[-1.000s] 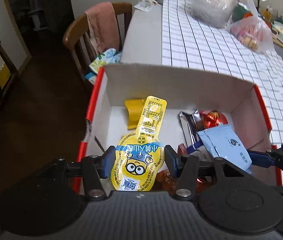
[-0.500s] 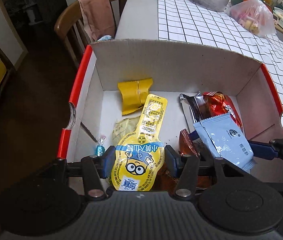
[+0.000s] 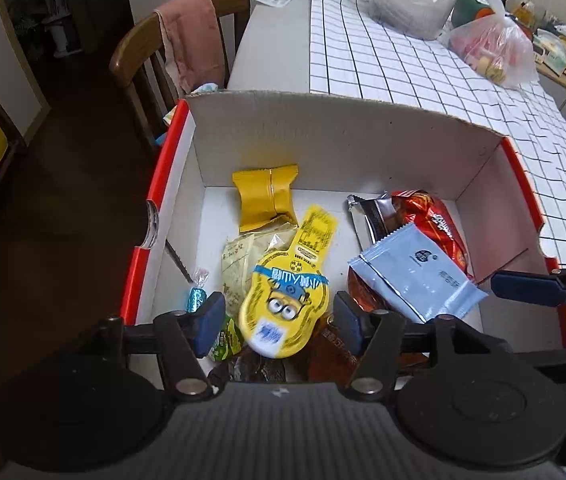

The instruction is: Organize snacks

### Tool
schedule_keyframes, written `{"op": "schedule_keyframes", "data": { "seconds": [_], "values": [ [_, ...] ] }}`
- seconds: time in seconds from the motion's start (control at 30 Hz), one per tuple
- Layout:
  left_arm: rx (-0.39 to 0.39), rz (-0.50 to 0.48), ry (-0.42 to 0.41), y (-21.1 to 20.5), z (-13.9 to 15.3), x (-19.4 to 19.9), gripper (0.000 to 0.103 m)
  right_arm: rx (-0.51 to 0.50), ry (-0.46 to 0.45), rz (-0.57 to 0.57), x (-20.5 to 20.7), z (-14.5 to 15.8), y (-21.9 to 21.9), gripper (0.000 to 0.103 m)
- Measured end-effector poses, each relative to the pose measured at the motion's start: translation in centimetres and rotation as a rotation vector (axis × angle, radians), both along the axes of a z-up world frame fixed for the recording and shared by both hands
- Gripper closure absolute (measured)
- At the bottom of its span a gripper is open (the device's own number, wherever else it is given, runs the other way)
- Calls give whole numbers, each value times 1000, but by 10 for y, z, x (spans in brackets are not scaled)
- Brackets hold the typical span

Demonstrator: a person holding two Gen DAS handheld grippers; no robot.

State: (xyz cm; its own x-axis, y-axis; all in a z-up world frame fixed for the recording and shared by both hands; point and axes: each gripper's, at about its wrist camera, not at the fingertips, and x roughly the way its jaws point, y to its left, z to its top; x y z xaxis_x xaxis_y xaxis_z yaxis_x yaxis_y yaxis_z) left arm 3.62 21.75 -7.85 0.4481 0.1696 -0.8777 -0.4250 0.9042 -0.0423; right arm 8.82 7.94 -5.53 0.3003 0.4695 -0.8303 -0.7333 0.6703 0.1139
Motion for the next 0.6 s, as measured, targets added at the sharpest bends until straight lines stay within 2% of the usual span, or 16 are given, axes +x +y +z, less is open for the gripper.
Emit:
{"op": "schedule_keyframes", "data": {
  "seconds": [0.1, 0.2, 0.5, 0.6],
  "values": [
    [-4, -1, -27, -2, 7, -7, 40, 19, -9, 2, -3, 8, -6, 32],
    [-1, -4, -58, -5, 16, -13, 38, 42, -23, 0, -7, 16, -14, 23],
    [32, -15, -167, -22, 50, -37, 33, 132, -68, 2, -20, 46, -38, 19],
    [58, -27, -206, -31, 61, -47, 31, 171, -79, -20, -20, 56, -50, 11]
  ]
}}
